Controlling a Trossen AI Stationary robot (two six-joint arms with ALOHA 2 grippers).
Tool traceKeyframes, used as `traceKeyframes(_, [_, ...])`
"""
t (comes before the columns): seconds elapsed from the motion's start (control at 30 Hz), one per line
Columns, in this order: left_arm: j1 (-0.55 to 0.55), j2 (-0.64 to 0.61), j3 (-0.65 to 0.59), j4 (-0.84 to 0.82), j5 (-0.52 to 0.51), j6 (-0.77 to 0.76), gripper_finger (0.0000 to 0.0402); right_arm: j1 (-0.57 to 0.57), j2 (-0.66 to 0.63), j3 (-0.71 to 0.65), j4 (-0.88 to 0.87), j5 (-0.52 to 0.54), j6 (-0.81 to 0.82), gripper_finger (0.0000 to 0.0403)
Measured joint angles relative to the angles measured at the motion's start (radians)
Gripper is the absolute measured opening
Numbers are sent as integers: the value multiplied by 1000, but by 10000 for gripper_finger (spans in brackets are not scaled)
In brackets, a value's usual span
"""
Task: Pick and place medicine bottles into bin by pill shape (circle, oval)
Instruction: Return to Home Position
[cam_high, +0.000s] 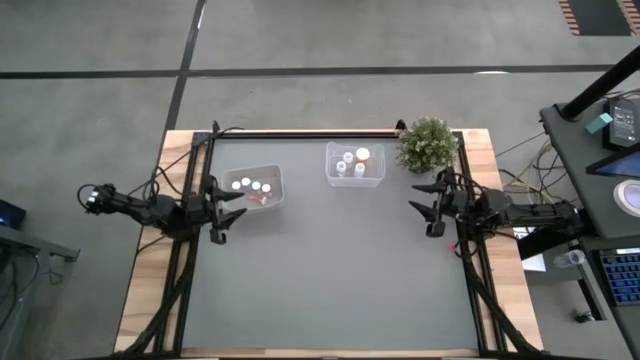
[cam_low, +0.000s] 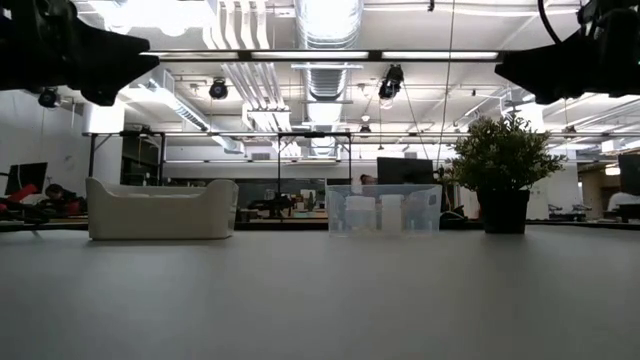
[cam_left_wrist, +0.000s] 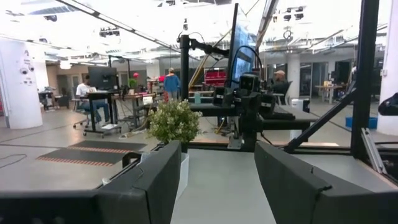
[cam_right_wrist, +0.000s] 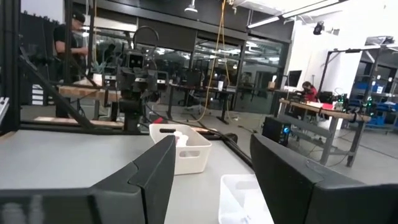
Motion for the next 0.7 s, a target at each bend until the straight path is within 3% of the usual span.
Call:
traceKeyframes(0.2, [0, 28, -1, -5, -48, -28, 191, 0, 2, 1, 0, 1, 36, 185])
traceKeyframes(0.7, [0, 112, -2, -7, -50, 25, 191, 0, 2, 2, -1, 1, 64, 183])
